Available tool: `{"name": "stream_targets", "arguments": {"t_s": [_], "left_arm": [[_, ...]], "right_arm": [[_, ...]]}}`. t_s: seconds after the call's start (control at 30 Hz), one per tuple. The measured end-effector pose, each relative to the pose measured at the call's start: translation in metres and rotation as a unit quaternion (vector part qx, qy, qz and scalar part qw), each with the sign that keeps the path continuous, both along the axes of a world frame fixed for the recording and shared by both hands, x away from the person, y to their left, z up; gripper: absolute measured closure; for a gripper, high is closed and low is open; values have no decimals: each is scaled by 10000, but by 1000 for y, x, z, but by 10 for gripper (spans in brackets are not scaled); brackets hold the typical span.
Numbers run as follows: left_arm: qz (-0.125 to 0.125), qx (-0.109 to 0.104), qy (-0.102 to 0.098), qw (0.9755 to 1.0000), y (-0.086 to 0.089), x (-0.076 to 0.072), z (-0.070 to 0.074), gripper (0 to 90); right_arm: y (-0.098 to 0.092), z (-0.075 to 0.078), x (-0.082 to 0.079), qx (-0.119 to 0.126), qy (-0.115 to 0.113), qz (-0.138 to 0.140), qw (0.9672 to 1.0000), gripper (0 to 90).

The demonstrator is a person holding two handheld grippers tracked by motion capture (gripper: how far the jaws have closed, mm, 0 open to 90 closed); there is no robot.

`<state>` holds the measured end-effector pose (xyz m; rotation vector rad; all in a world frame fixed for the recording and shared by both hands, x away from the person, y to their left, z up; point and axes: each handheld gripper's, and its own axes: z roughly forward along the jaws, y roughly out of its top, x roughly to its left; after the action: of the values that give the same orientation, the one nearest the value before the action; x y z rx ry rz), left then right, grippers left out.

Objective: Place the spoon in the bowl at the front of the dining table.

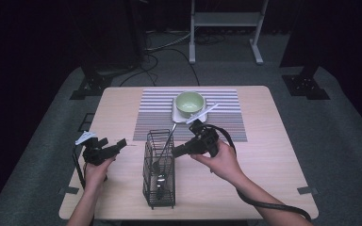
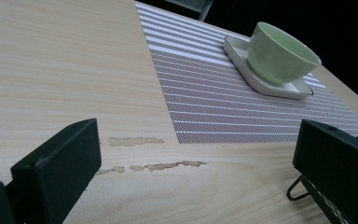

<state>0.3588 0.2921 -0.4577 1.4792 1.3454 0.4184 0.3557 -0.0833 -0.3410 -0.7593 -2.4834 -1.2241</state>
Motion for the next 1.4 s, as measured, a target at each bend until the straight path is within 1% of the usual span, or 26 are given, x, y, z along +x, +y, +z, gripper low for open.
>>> {"name": "stream_targets", "arguments": {"t_s": [0.1,0.17,0.23,0.4,0.5,0.67,0.83,1.07,1.17,1.2,1.3,1.4], "left_arm": [[1,-1,1,10000,0,0,0,0],[7,-6,8,10000,0,0,0,0],[8,-7,8,10000,-1,0,0,0],[18,-18,10,10000,0,0,0,0],[27,-25,13,10000,1,0,0,0],[20,-22,13,10000,0,0,0,0],[16,-14,20,10000,1,0,0,0],[19,-12,22,10000,0,0,0,0],[17,-7,24,10000,0,0,0,0],[12,-2,25,10000,0,0,-1,0],[10,-4,25,10000,-1,0,-1,0],[8,2,27,10000,-1,0,-1,0]], "right_arm": [[0,1,-3,-3,-58,13,10000,883],[0,2,-3,29,-58,18,10000,884],[1,2,-5,-3,-104,16,9999,885],[0,4,-6,21,-150,-21,9999,885],[-3,7,-6,110,-166,-86,9998,886],[-7,10,-5,193,-120,-120,9997,888],[-12,13,-4,355,-57,-149,9992,889],[-18,17,0,584,103,-199,9980,888],[-20,18,0,606,105,-230,9978,889],[-22,19,1,649,157,-242,9975,888],[-23,20,2,688,168,-255,9972,888],[-25,21,4,752,245,-259,9965,889]]}}
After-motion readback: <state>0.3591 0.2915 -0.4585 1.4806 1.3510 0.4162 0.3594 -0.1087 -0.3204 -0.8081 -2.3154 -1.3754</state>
